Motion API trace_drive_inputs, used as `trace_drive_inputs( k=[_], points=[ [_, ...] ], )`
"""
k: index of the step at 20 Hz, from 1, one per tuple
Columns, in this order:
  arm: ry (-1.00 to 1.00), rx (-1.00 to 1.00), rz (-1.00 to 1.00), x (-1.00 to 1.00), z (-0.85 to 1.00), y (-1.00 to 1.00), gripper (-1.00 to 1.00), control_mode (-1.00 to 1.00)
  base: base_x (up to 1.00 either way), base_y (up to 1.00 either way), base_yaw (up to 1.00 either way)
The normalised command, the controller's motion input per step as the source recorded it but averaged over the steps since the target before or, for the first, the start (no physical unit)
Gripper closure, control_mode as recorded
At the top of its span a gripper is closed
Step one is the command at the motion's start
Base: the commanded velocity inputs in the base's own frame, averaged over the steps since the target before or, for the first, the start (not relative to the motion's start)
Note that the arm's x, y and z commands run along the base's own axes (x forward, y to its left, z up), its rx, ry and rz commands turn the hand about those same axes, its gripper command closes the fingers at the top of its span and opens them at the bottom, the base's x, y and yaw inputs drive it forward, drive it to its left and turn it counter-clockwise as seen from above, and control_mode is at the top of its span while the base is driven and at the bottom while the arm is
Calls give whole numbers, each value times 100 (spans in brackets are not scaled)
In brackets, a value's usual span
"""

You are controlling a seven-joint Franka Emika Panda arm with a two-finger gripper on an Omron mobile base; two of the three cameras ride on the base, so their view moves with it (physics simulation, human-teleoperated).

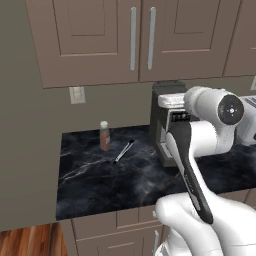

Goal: Pick the pan from the cabinet and place it on the stove. Then turn on the stove burner for the pan.

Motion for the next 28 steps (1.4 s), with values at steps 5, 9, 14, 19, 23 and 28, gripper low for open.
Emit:
trace_drive_inputs(
  k=[5, 9, 14, 19, 23, 28],
  points=[
    [-26, 2, 0, 0, 61, 4, -100, -100, 0, 0, 0],
    [-25, 7, 1, 7, 53, 4, -100, -100, 0, 0, 0],
    [-20, 7, 1, 32, 39, 1, -100, -100, 0, 0, 0],
    [-13, 1, 0, 47, 20, 18, -100, -100, 0, 0, 0],
    [-8, 0, 0, 57, 6, 23, -100, -100, 0, 0, 0],
    [-6, -4, 0, 48, 0, 15, -100, -100, 0, 0, 0]
  ],
)
